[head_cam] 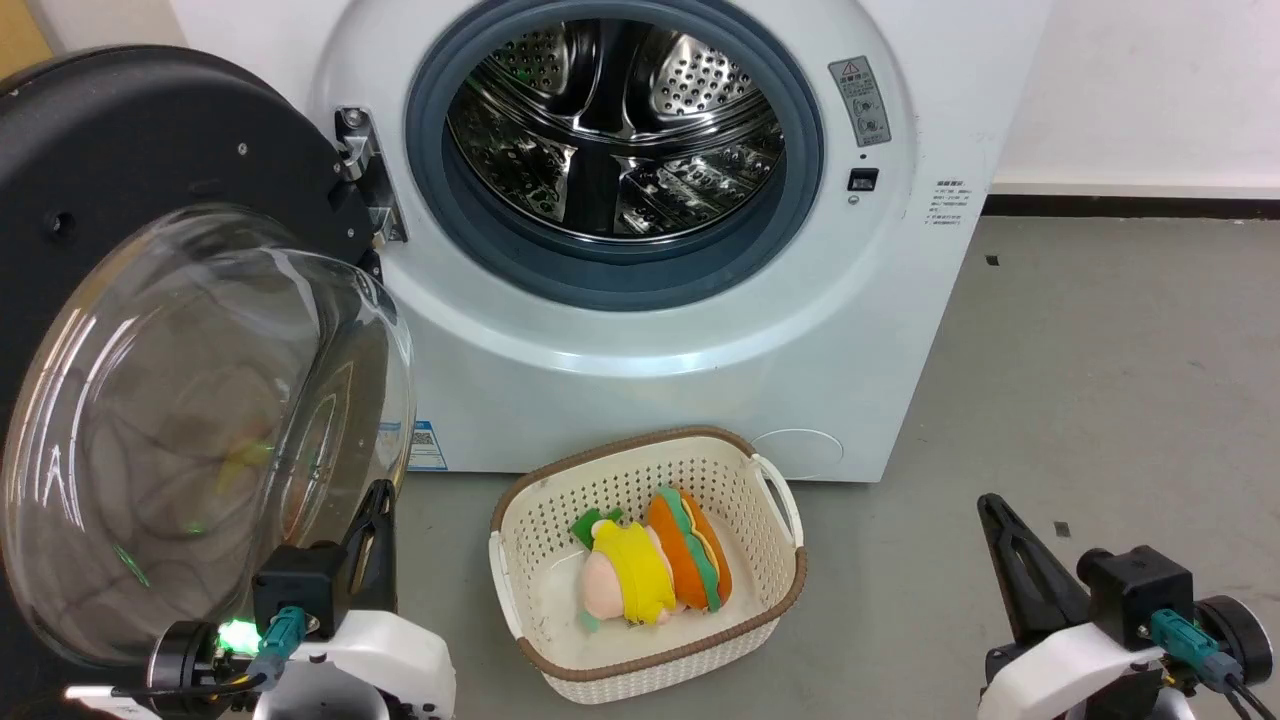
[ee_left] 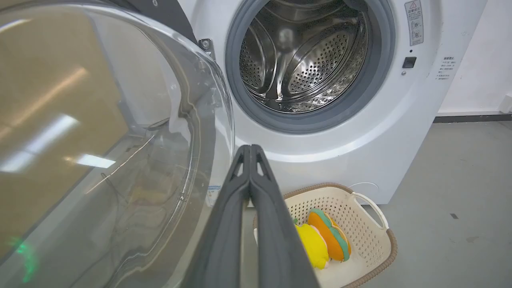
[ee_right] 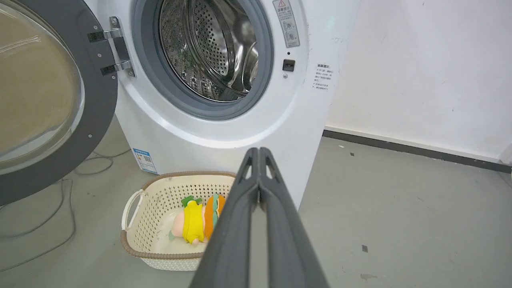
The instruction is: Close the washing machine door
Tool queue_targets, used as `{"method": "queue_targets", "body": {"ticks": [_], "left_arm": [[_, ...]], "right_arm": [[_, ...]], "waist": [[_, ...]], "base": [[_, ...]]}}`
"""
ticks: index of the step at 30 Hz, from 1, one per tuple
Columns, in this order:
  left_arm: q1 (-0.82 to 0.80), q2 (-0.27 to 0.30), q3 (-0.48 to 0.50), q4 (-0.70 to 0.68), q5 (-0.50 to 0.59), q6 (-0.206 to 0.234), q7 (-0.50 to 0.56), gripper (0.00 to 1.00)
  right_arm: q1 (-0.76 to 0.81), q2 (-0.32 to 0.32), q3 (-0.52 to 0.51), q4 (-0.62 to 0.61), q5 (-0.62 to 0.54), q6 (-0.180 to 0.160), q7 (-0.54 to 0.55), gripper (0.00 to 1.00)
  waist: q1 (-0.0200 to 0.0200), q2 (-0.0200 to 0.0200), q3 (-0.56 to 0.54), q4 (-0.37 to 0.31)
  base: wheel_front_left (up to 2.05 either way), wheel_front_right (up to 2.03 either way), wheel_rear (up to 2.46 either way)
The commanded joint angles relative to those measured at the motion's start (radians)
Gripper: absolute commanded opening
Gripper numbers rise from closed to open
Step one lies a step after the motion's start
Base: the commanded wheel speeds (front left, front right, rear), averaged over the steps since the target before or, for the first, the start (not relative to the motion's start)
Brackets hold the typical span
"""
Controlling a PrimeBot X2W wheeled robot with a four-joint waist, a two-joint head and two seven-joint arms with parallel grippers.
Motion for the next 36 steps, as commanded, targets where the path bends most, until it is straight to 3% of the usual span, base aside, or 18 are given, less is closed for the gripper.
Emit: {"method": "queue_targets", "body": {"ticks": [1,6,7,30,31,32,36], "left_arm": [[0.013,-0.001,0.001,-0.004,0.003,-0.005,0.0,0.0],[0.013,-0.001,0.001,-0.004,0.003,-0.005,0.0,0.0],[0.0,0.0,0.0,0.0,0.0,0.0,0.0,1.0],[-0.013,0.0,-0.013,-0.019,-0.016,0.035,-0.044,1.0],[-0.016,0.0,-0.012,-0.023,-0.015,0.036,-0.046,0.44],[-0.018,0.0,-0.011,-0.028,-0.015,0.036,-0.048,0.03],[-0.029,0.0,-0.007,-0.049,-0.015,0.036,-0.057,0.0]], "right_arm": [[-0.012,0.005,0.0,-0.002,-0.008,0.001,0.0,0.0],[-0.012,0.005,0.0,-0.002,-0.008,0.001,0.0,0.0],[0.0,0.0,0.0,0.0,0.0,0.0,0.0,1.0],[0.002,0.001,-0.021,-0.003,0.094,0.0,-0.044,1.0],[0.002,0.001,-0.021,-0.004,0.096,0.0,-0.046,1.0],[0.002,0.001,-0.021,-0.005,0.098,0.0,-0.048,1.0],[0.002,0.001,-0.025,-0.007,0.111,0.0,-0.056,1.0]], "waist": [[0.0,0.0,0.0,0.0],[0.0,0.0,0.0,0.0],[0.0,0.0,0.0,0.0],[0.0,0.0,0.008,0.015],[0.0,0.0,0.008,0.017],[0.0,0.0,0.009,0.02],[0.0,0.0,0.012,0.031]], "base": [[0.0,0.0,0.0],[0.0,0.0,0.0],[0.0,0.0,0.0],[0.0,0.0,0.0],[0.0,0.0,0.0],[0.0,0.0,0.0],[0.0,0.0,0.0]]}}
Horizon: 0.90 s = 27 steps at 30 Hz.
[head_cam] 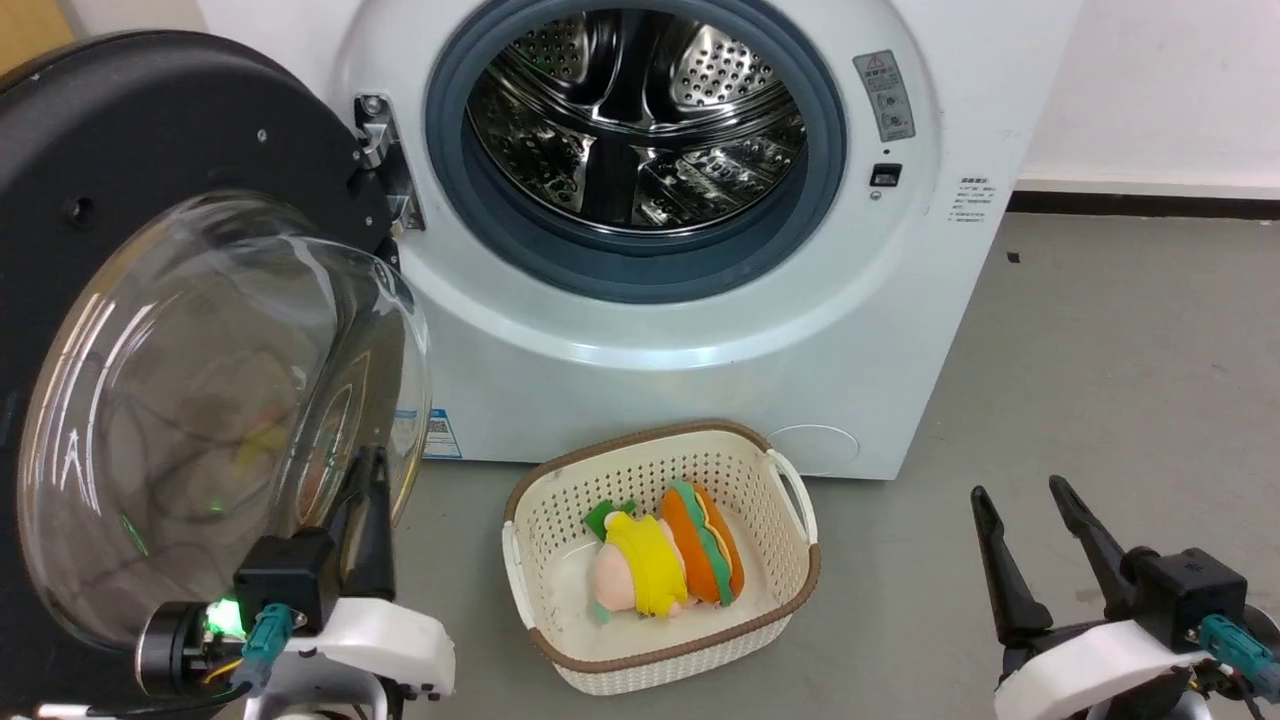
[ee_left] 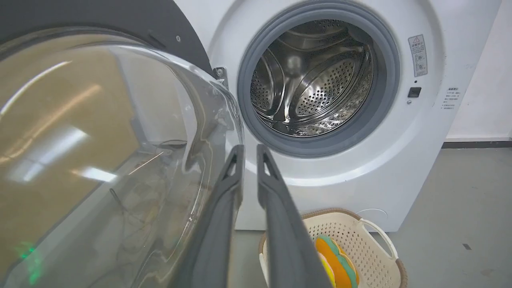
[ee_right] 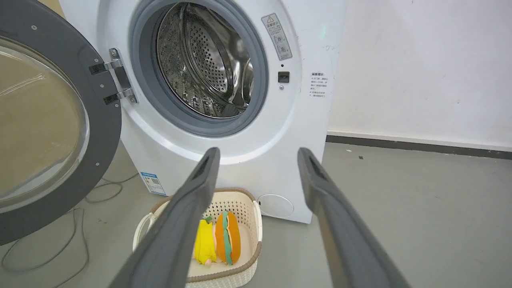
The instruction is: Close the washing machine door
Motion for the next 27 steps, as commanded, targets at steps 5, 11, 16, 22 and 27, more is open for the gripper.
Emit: {"method": "queue_targets", "body": {"ticks": [5,11,16,22,27], "left_arm": [[-0.034,0.0,0.01,-0.041,-0.008,0.003,-0.02,0.0],[-0.059,0.0,0.035,-0.087,-0.032,-0.004,-0.033,0.0],[-0.091,0.0,0.074,-0.13,-0.068,-0.018,-0.043,0.0],[-0.142,0.0,0.131,-0.178,-0.112,-0.046,-0.056,0.0],[-0.184,0.001,0.173,-0.206,-0.149,-0.065,-0.066,0.0]], "right_arm": [[0.002,0.001,-0.006,-0.005,0.033,0.0,-0.02,1.0],[0.001,0.001,-0.01,-0.008,0.045,0.0,-0.032,1.0],[0.001,0.002,-0.013,-0.011,0.051,0.0,-0.043,1.0],[0.001,0.002,-0.02,-0.01,0.062,0.0,-0.055,1.0],[-0.001,0.002,-0.023,-0.008,0.075,0.0,-0.066,1.0]], "waist": [[0.0,-0.0001,0.006,0.018],[0.0,-0.0001,0.014,0.037],[0.0,-0.0001,0.023,0.057],[0.0,-0.0001,0.034,0.087],[0.0,-0.0001,0.042,0.115]], "base": [[0.0,0.0,0.0],[0.0,0.0,0.0],[0.0,0.0,0.0],[0.0,0.0,0.0],[0.0,0.0,0.0]]}}
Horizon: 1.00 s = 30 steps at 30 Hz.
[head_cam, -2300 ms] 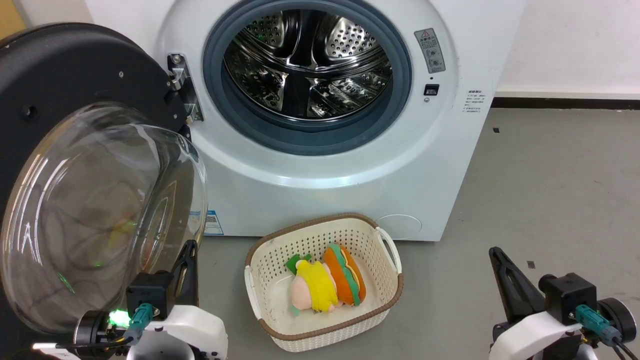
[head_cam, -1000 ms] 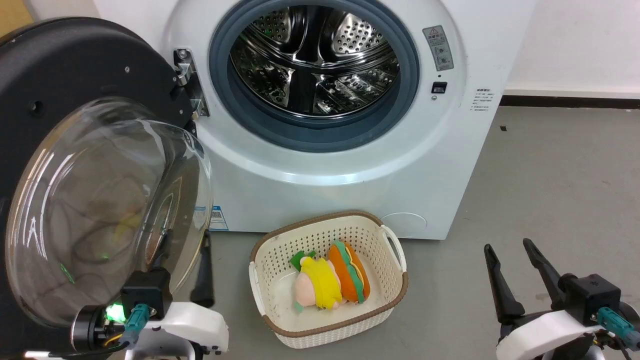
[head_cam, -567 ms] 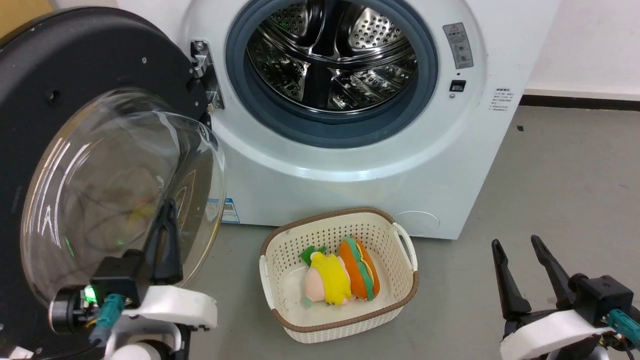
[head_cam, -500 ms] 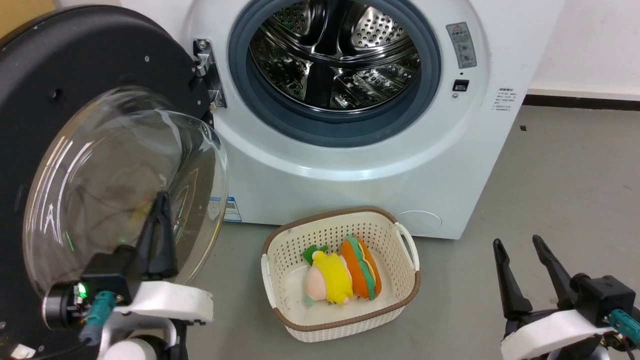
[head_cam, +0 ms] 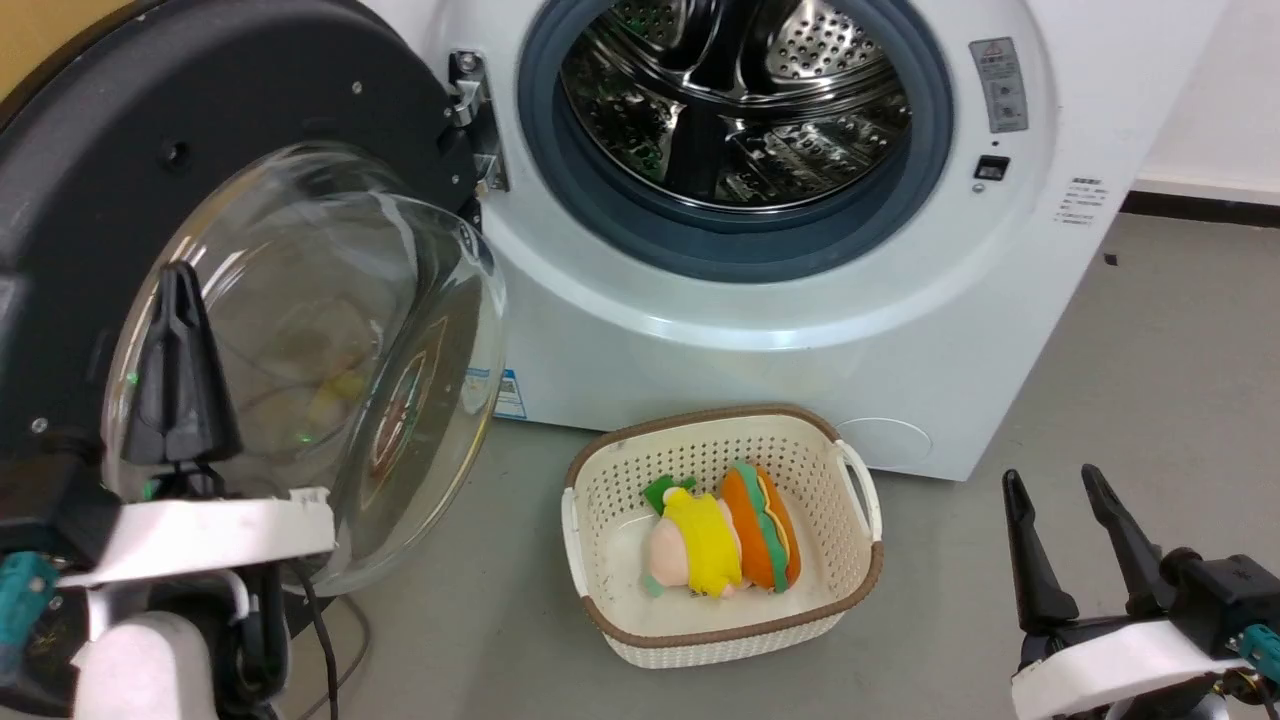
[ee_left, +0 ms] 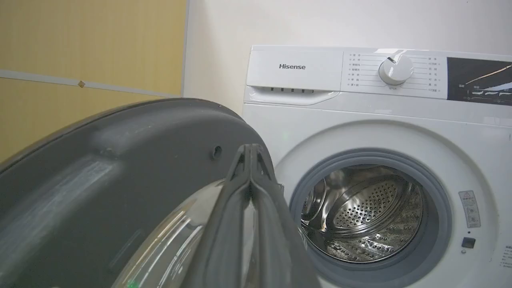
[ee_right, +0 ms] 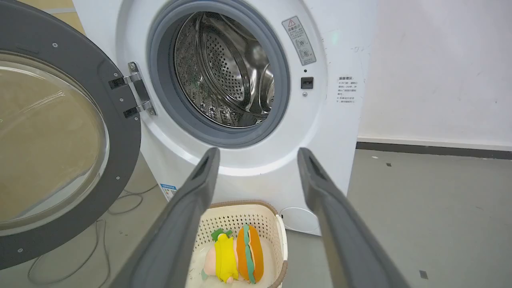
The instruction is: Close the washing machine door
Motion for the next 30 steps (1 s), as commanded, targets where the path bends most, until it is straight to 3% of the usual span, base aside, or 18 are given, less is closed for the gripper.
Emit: {"method": "queue_targets", "body": {"ticks": [1,9,21,27,30], "left_arm": [[-0.031,0.002,0.021,-0.016,-0.028,-0.01,-0.01,0.0],[-0.096,0.041,0.097,-0.02,-0.139,-0.026,-0.009,0.0],[-0.201,0.132,0.194,0.024,-0.297,-0.023,0.077,0.0],[-0.252,0.169,0.24,0.092,-0.378,0.0,0.134,0.0],[-0.286,0.198,0.29,0.176,-0.461,0.035,0.205,0.0]], "right_arm": [[-0.002,0.002,-0.004,0.0,0.019,0.0,-0.012,1.0],[-0.002,0.002,-0.01,0.005,0.039,0.0,-0.028,1.0],[-0.004,0.003,-0.026,0.019,0.066,0.0,-0.051,1.0],[-0.005,0.003,-0.027,0.029,0.083,0.001,-0.064,1.0],[-0.007,0.003,-0.028,0.034,0.098,0.001,-0.074,1.0]], "waist": [[0.0,0.0,0.005,0.016],[0.0,0.0,0.017,0.062],[0.0,0.0,0.039,0.132],[0.0,0.0,0.046,0.167],[0.0,0.0,0.054,0.185]], "base": [[0.0,0.0,0.0],[0.0,0.0,0.0],[0.0,0.0,0.0],[0.0,0.0,0.0],[0.0,0.0,0.0]]}}
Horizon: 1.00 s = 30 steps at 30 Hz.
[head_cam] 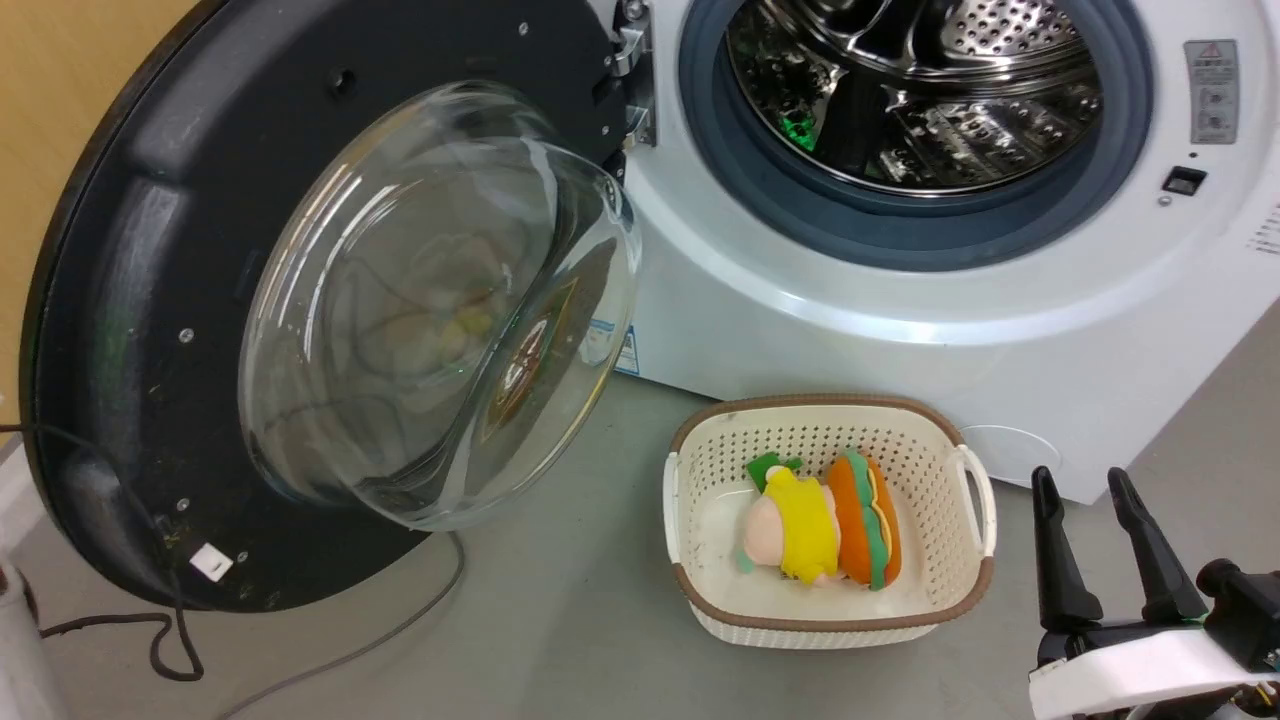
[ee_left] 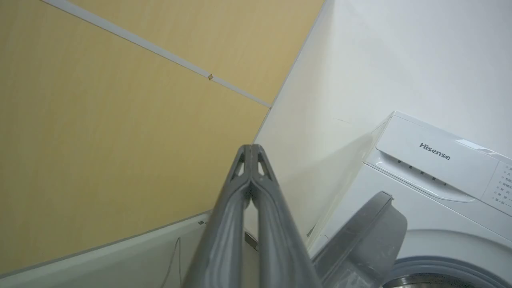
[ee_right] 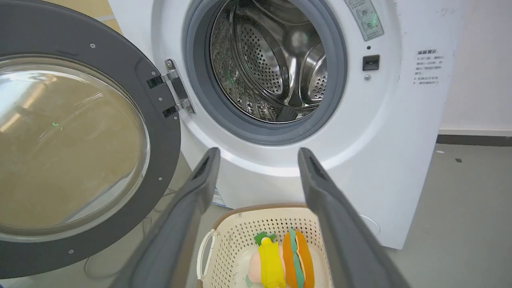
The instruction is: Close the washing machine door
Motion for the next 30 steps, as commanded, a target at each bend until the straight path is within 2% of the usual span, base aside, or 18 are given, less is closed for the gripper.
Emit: {"method": "queue_targets", "body": {"ticks": [1,4,5,6,9,17,22,30], "left_arm": [[-0.023,0.013,0.016,0.017,-0.036,0.003,0.023,0.0],[-0.031,0.023,0.032,0.064,-0.123,0.002,0.107,0.0],[-0.031,0.034,0.049,0.104,-0.212,0.001,0.199,0.0],[-0.03,0.038,0.055,0.116,-0.24,0.0,0.228,0.0],[-0.017,0.057,0.068,0.146,-0.297,-0.011,0.298,0.0],[0.043,0.063,0.048,0.184,-0.423,-0.078,0.469,0.0],[0.098,0.056,-0.004,0.157,-0.5,-0.114,0.581,0.0],[0.185,0.025,-0.058,0.039,-0.663,-0.132,0.707,0.0]], "right_arm": [[-0.007,0.003,-0.004,0.004,0.011,0.001,-0.01,1.0],[-0.006,0.003,-0.008,0.008,0.018,0.001,-0.016,1.0],[-0.007,0.003,-0.013,0.01,0.025,0.001,-0.022,1.0],[-0.007,0.003,-0.014,0.011,0.028,0.001,-0.024,1.0],[-0.01,0.003,-0.016,0.013,0.034,0.001,-0.03,1.0],[-0.014,0.004,-0.02,0.015,0.049,0.001,-0.047,1.0],[-0.013,0.004,-0.02,0.019,0.061,0.001,-0.058,1.0],[-0.011,0.004,-0.027,0.02,0.083,0.001,-0.074,1.0]], "waist": [[0.0,0.0,0.004,0.006],[0.0,0.0,0.008,0.016],[0.0,0.0,0.014,0.028],[0.0,0.0,0.016,0.031],[0.0,0.0,0.023,0.042],[0.0,0.0,0.038,0.073],[0.0,0.0,0.039,0.089],[0.0,0.0,0.04,0.112]], "base": [[0.0,0.0,0.0],[0.0,0.0,0.0],[0.0,0.0,0.0],[0.0,0.0,0.0],[0.0,0.0,0.0],[0.0,0.0,0.0],[0.0,0.0,0.0],[0.0,0.0,0.0]]}}
